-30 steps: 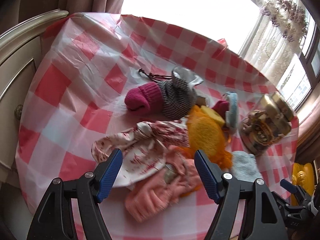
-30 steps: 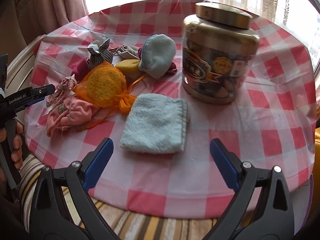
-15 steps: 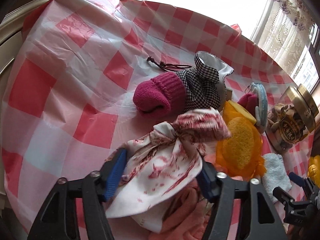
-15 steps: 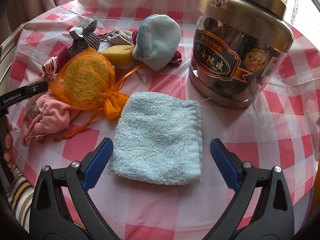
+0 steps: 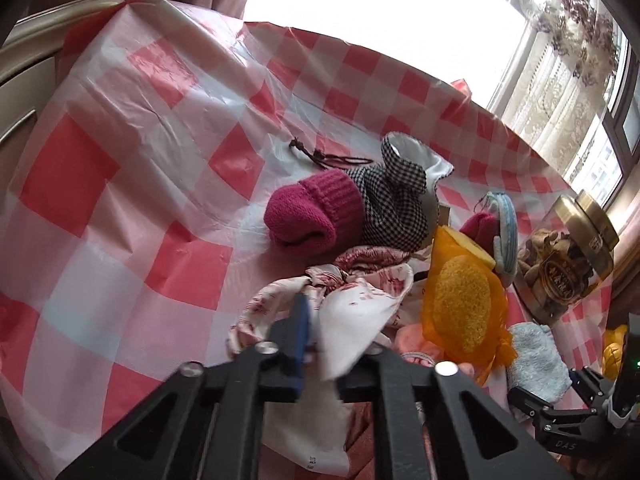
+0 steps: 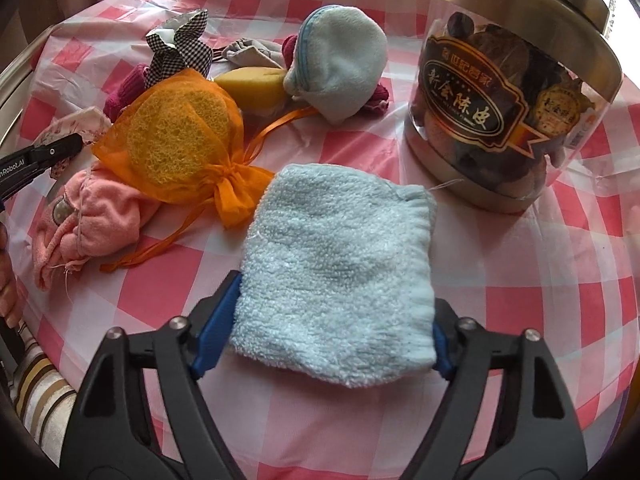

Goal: Organize soft objects
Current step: 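Return both tools to the table and grasp the light-blue towel with the right tool, then grasp the floral cloth with the left tool while the right tool lifts the blue towel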

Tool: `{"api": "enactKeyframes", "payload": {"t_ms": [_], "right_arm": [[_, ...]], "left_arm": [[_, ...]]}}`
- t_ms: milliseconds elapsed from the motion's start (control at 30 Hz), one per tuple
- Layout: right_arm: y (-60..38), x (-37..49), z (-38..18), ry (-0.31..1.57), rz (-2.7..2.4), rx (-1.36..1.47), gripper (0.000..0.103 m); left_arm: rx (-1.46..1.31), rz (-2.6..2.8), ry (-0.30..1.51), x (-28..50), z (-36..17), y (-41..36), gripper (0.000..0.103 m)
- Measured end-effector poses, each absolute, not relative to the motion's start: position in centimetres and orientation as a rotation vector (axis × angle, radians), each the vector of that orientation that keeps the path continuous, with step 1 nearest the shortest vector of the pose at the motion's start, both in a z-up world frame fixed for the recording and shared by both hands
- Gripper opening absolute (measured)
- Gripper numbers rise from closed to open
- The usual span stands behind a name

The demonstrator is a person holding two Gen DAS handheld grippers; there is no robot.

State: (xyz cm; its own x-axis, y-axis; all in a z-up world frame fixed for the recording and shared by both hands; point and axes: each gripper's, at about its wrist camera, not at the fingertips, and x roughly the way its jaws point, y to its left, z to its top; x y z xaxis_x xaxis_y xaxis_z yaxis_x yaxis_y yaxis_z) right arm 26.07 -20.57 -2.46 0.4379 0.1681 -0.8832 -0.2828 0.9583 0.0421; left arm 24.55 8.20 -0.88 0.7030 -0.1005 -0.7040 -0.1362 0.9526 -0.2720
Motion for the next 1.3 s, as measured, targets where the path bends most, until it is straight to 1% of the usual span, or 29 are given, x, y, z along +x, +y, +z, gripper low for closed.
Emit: {"api": "enactKeyframes", "payload": {"t_ms": [67, 100, 133, 233, 333, 533, 1033, 1100, 1167, 1233, 1267, 1300], "right_arm": [[-20.5, 25.8, -2.2, 1.073, 0.289, -0.121, 0.063], [-20.5, 25.7, -2.1, 1.066, 0.296, -0.122, 0.053], [-20.4, 25.6, -2.0, 1.06, 0.301, -0.123, 0.046], [-20.3, 25.4, -1.7, 1.044, 0.304, -0.124, 0.039], [-20.6, 25.2, -1.4, 1.034, 0.303, -0.115, 0.036], [-21.2, 24.4, -0.4, 1.002, 0.301, -0.101, 0.035], [-22.3, 22.3, 1.6, 0.96, 0.298, -0.074, 0.034], [-22.4, 22.0, 1.9, 0.96, 0.304, -0.071, 0.034], [-22.4, 21.6, 2.0, 0.962, 0.313, -0.07, 0.034], [-22.4, 21.1, 2.3, 0.961, 0.319, -0.071, 0.034], [-22.5, 20.8, 2.5, 0.959, 0.322, -0.071, 0.034], [-22.7, 20.4, 2.7, 0.957, 0.324, -0.071, 0.034]], "left_arm": [[-0.328, 0.023, 0.786, 24.4, -0.8, 8.4, 0.006], [-0.333, 0.024, 0.786, 24.4, -0.9, 8.4, 0.006], [-0.339, 0.024, 0.786, 24.3, -1.0, 8.5, 0.006], [-0.355, 0.027, 0.767, 23.7, -0.8, 8.7, 0.005], [-0.37, 0.031, 0.729, 22.8, -0.1, 9.0, 0.005], [-0.417, 0.056, 0.662, 21.8, 0.9, 9.9, 0.004], [-0.462, 0.039, 0.493, 16.0, 5.4, 9.9, 0.001], [-0.452, 0.017, 0.495, 15.5, 5.7, 9.5, 0.001], [-0.42, 0.003, 0.539, 15.9, 5.6, 8.9, 0.001], [-0.378, 0.031, 0.603, 17.3, 5.1, 8.8, 0.006], [-0.369, 0.047, 0.644, 18.1, 4.8, 9.0, 0.017], [-0.366, 0.059, 0.677, 18.9, 4.3, 9.3, 0.04]]}}
